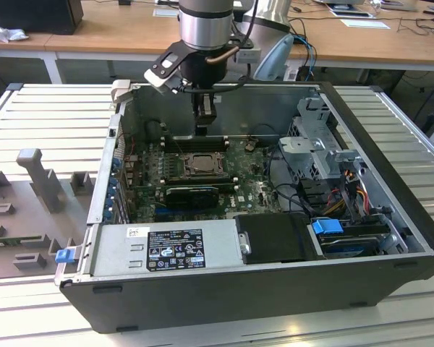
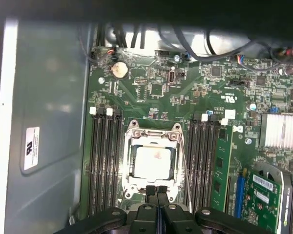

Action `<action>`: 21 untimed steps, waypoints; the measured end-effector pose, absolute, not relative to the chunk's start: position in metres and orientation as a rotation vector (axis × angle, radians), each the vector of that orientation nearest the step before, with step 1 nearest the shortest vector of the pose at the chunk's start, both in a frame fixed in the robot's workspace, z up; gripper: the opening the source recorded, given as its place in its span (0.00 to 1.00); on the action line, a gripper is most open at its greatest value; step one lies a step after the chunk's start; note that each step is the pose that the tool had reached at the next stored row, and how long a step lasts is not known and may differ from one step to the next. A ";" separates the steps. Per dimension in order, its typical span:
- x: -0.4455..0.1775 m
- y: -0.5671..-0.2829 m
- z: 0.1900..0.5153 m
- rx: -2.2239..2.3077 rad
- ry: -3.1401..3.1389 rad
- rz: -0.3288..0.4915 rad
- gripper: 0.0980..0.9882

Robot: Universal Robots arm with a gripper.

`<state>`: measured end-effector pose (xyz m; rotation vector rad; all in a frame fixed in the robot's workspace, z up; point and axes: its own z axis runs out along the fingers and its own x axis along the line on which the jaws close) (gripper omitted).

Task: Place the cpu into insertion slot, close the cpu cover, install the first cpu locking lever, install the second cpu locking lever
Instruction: 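Install the first cpu locking lever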

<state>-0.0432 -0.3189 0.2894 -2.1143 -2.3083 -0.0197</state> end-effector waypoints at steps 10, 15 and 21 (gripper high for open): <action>-0.043 -0.319 0.289 -1.930 -2.466 -0.015 0.01; -0.043 -0.319 0.289 -1.876 -2.508 -0.013 0.01; -0.043 -0.319 0.289 -1.823 -2.546 -0.013 0.01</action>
